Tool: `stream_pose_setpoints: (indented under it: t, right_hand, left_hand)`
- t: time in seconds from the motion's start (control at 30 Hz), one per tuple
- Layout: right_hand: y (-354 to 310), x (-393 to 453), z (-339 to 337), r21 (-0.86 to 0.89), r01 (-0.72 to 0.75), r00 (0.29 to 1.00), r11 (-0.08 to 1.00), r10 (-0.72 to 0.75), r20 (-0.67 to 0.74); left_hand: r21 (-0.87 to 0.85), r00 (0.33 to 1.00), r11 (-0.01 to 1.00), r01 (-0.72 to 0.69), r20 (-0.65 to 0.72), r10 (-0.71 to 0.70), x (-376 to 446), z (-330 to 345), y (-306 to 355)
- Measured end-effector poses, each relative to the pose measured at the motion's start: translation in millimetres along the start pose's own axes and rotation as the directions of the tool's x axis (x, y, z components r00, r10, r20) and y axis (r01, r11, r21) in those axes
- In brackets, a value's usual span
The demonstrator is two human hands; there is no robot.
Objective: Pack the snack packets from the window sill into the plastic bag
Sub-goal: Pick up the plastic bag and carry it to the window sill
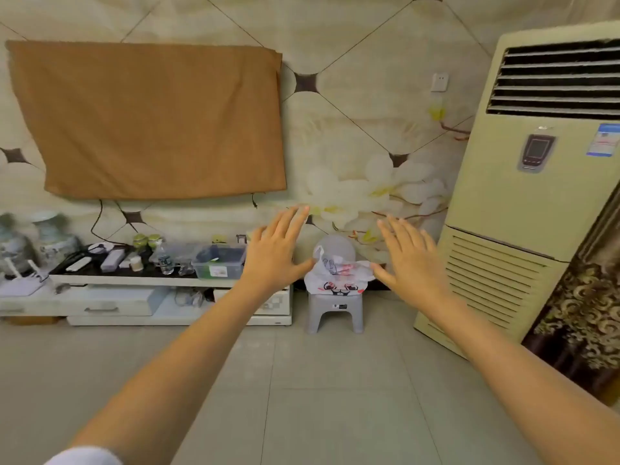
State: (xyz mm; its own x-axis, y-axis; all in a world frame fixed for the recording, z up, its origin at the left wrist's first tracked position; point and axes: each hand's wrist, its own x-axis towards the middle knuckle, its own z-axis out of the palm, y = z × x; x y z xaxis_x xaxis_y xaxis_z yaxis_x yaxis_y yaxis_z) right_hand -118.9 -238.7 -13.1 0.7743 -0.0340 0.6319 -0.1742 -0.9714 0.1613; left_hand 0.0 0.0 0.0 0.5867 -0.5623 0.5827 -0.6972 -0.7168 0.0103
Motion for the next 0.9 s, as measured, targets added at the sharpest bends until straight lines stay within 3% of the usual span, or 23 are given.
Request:
stream_pose_setpoints:
  t: [0.33,0.5,0.7,0.9]
  right_hand:
    - [43.9,92.4,173.8,-0.008,-0.024,0.981,1.0,0.025,0.19]
    - [67.8,140.4,239.5,-0.017,-0.006,0.982,1.0,0.009,0.189]
    - [110.1,188.0,314.2,-0.022,-0.027,0.976,0.999,0.031,0.215]
    - [167.7,229.0,423.9,0.051,-0.043,0.938,0.998,0.023,0.346]
  left_hand:
    - [-0.062,0.989,0.998,0.022,0.149,-0.013,121.4,171.4,-67.6]
    - [-0.121,0.967,0.992,0.045,0.256,-0.013,184.1,242.3,-92.6]
    - [-0.137,0.94,0.99,0.033,0.34,0.016,266.5,320.4,-104.2]
    - [-0.131,0.918,0.99,0.054,0.397,0.002,335.9,420.2,-100.4]
